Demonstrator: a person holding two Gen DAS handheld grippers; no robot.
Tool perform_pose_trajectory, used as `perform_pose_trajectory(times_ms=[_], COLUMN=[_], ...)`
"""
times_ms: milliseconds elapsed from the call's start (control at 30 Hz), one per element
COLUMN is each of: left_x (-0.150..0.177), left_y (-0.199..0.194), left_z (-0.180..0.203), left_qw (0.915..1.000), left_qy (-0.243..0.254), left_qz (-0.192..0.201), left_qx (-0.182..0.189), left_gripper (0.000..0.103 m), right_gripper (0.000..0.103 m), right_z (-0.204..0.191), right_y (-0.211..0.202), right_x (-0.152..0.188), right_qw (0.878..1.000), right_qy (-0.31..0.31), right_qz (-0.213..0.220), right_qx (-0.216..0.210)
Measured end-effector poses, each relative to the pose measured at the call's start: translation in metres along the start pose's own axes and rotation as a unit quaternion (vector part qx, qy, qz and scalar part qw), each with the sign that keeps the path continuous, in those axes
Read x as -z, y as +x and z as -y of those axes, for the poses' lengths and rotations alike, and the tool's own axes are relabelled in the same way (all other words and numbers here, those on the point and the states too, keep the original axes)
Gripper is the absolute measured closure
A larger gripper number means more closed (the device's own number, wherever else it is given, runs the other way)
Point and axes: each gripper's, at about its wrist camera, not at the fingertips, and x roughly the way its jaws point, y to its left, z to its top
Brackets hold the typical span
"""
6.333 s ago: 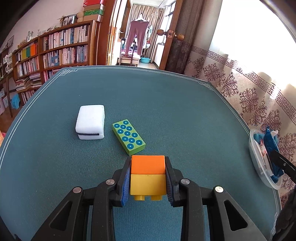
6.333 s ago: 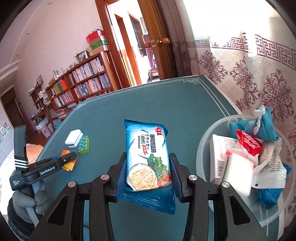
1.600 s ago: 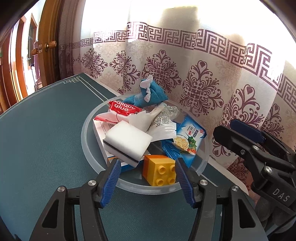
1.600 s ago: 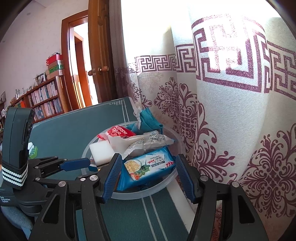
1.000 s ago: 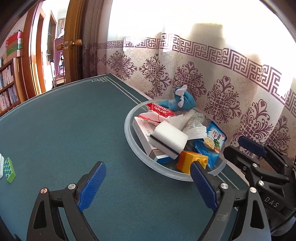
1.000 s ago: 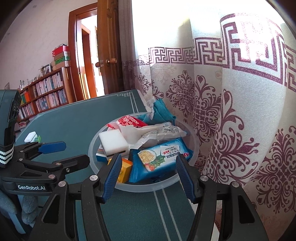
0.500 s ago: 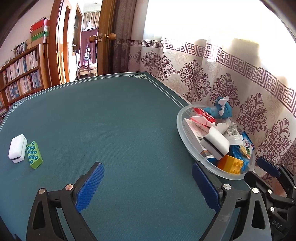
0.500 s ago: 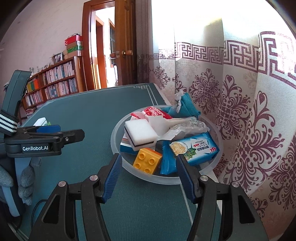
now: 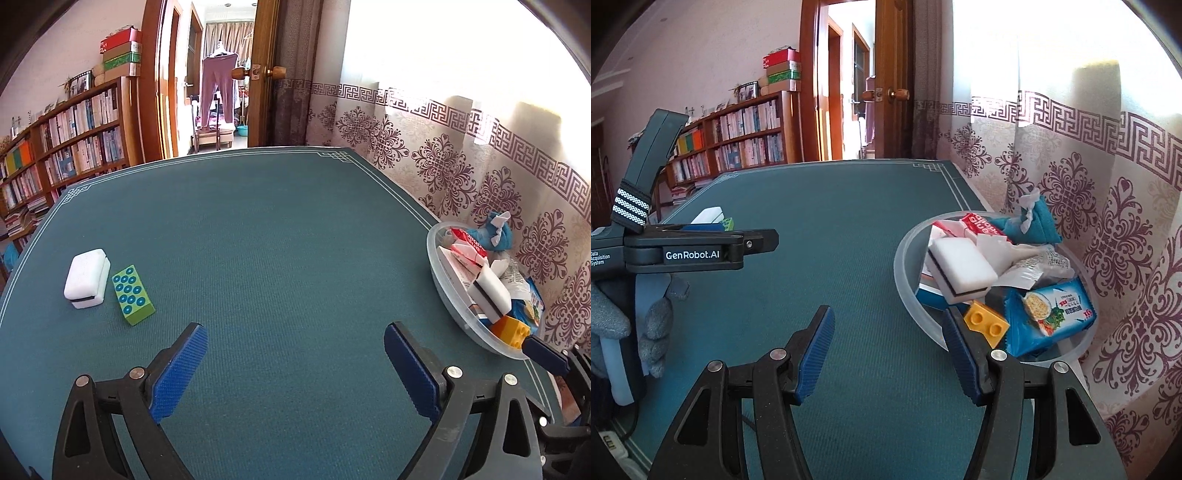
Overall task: Organize objects
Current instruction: 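Withdraw both grippers from the bowl toward the white sponge and green brick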
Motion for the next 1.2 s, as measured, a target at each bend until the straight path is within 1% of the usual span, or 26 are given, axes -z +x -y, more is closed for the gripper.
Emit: perform_pose_trajectory(times_ms=[100, 400, 633, 800, 967, 1200], left_x=[0.0, 0.0, 0.001, -0.002, -0.006, -0.013], left_y=[-0.001, -0.002, -0.001, 0.0, 0.004, 0.019], left_z=[-0.01, -0.04, -0.076, -0.105, -0.136, -0.17], left_qw=[0.9999, 0.999, 0.9964, 0.9928, 0.9873, 0.9802], left_qy=[-0.008, -0.029, -0.057, -0.076, -0.099, -0.122], left_qz=[0.0, -0.001, -0.002, 0.001, 0.0, -0.01], left_qx=[-0.008, -0.034, -0.064, -0.092, -0.125, -0.155], left_gripper=[0.004, 0.004, 0.004, 0.004, 0.004, 0.004], right_gripper=[0.041, 0.041, 0.041, 0.041, 0.041, 0.041], right_z=[-0.011, -0.037, -0.06, -0.072, -0.081, -0.09], right_y=[0.009, 0.041, 0.062, 0.074, 0.082, 0.093], right_x=[-0.003, -0.012, -0.022, -0.029, -0.033, -0.035], right_qw=[1.0, 0.997, 0.994, 0.991, 0.989, 0.987], right_qy=[-0.009, -0.016, -0.023, -0.022, -0.024, -0.027], right_qz=[-0.011, -0.041, -0.056, -0.065, -0.069, -0.078], right_qx=[-0.021, -0.068, -0.096, -0.114, -0.126, -0.138])
